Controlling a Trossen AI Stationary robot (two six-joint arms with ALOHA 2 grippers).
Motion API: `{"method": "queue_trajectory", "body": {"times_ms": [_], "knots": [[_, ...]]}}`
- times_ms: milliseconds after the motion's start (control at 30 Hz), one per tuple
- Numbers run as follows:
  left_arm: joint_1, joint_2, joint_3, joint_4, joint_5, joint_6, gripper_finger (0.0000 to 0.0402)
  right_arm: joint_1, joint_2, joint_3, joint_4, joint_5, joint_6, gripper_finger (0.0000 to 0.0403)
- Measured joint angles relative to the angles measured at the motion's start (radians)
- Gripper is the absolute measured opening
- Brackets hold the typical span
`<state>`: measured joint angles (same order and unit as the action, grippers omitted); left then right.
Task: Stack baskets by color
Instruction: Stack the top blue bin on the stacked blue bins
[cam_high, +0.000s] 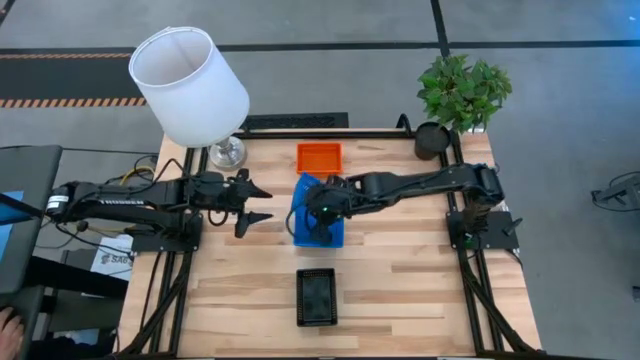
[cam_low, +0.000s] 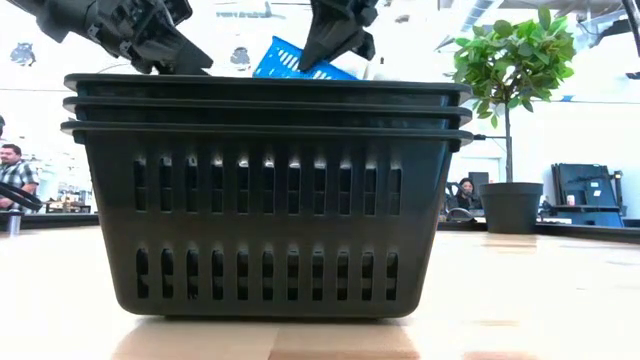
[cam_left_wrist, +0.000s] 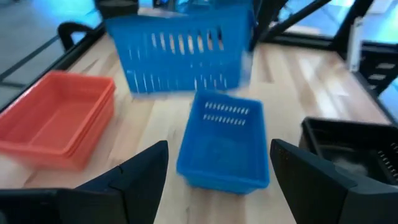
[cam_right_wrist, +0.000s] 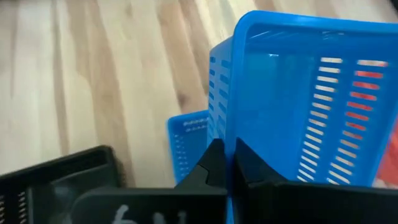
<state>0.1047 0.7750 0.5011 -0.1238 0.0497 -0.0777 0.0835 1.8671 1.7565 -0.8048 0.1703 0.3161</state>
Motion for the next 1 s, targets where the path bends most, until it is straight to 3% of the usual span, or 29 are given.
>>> {"method": "queue_trajectory", "body": {"times_ms": [300,500,1000], "knots": [[0.001,-0.046,0.001,0.021,0.101,-0.033,0.027,0.052,0.044,0.006,0.003,0.059,-0.057,0.0003],[0.001,-0.104,0.0,-0.001,0.103,-0.062,0.027,0.069,0.08,0.007,0.016,0.123,-0.078,0.0003],[-0.003,-0.182,0.0,-0.043,0.093,-0.118,0.027,0.082,0.152,0.006,-0.041,0.121,-0.093,0.0007]]}}
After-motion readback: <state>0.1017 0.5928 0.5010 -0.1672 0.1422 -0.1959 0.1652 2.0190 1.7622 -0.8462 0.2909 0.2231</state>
